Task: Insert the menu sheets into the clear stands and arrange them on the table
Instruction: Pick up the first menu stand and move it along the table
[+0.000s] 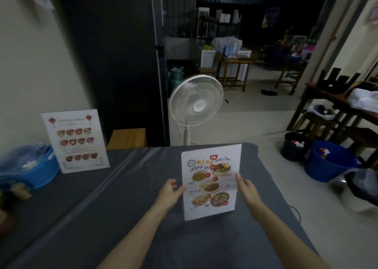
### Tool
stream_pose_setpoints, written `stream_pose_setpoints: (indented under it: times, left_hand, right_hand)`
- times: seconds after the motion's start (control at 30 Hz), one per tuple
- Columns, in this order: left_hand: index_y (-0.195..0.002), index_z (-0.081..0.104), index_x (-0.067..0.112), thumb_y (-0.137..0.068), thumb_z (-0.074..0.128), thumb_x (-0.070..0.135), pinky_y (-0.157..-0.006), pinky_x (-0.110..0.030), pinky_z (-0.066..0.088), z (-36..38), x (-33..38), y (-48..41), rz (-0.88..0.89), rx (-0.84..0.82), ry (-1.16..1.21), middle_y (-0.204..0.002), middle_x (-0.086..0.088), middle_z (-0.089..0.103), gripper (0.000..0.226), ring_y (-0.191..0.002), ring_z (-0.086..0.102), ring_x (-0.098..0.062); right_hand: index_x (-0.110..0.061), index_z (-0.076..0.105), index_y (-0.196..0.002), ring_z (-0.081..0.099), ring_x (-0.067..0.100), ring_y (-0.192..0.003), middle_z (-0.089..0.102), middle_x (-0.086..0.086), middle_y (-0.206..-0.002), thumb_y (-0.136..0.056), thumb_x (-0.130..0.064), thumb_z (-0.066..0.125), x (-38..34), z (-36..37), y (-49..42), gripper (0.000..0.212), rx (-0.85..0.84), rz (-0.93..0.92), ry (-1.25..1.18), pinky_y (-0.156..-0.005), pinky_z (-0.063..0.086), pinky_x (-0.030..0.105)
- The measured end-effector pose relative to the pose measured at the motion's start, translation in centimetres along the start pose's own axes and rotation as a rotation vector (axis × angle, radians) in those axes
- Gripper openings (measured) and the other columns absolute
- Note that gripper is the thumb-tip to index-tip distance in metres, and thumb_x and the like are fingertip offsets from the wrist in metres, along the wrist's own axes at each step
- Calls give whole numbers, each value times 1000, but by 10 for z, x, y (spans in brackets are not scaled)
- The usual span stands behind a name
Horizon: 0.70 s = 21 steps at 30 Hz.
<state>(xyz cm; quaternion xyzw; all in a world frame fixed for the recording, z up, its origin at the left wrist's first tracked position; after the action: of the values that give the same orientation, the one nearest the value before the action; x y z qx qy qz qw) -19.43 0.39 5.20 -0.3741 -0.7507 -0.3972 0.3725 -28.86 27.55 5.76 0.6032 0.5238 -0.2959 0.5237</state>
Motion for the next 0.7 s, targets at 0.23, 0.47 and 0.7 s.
stream_pose_setpoints:
  times: [0.23, 0.47, 0.7]
  left_hand:
    - [-118, 56, 3, -92, 61, 17, -69, -15, 46, 2, 22, -7, 59, 66, 181, -116, -8, 65, 30, -99, 62, -15]
    - [-107, 63, -2, -95, 55, 10, -65, -11, 55, 6, 38, -13, 160, 68, 214, -101, -3, 73, 18, -82, 70, 2]
    - [-108, 65, 4, -95, 56, 11, -71, -17, 58, 2, 44, -38, 214, 15, 194, -104, -1, 73, 17, -89, 70, 0]
  right_hand:
    - [-7, 58, -114, 68, 25, -94, 69, 12, -108, -85, -40, 64, -28, -3, -43, 44, -18, -190, -3, -78, 57, 41]
    - [1, 62, -96, 64, 21, -76, 68, 11, -90, -93, -18, 57, -24, -9, -56, 20, -24, -227, 33, -58, 46, 25]
    - [0, 62, -93, 65, 17, -74, 69, 8, -87, -92, -16, 58, -41, -8, -65, 17, -20, -240, 72, -56, 47, 22]
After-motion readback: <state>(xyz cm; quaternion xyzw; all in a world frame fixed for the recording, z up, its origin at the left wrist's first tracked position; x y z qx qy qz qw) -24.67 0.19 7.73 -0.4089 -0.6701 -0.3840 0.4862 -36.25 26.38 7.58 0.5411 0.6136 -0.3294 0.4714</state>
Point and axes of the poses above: each hand's wrist, its own y-axis away from the middle knuckle, its own z-axis out of the palm, x = y × z, the point moved 10 cm from there along -y, towards the middle knuckle
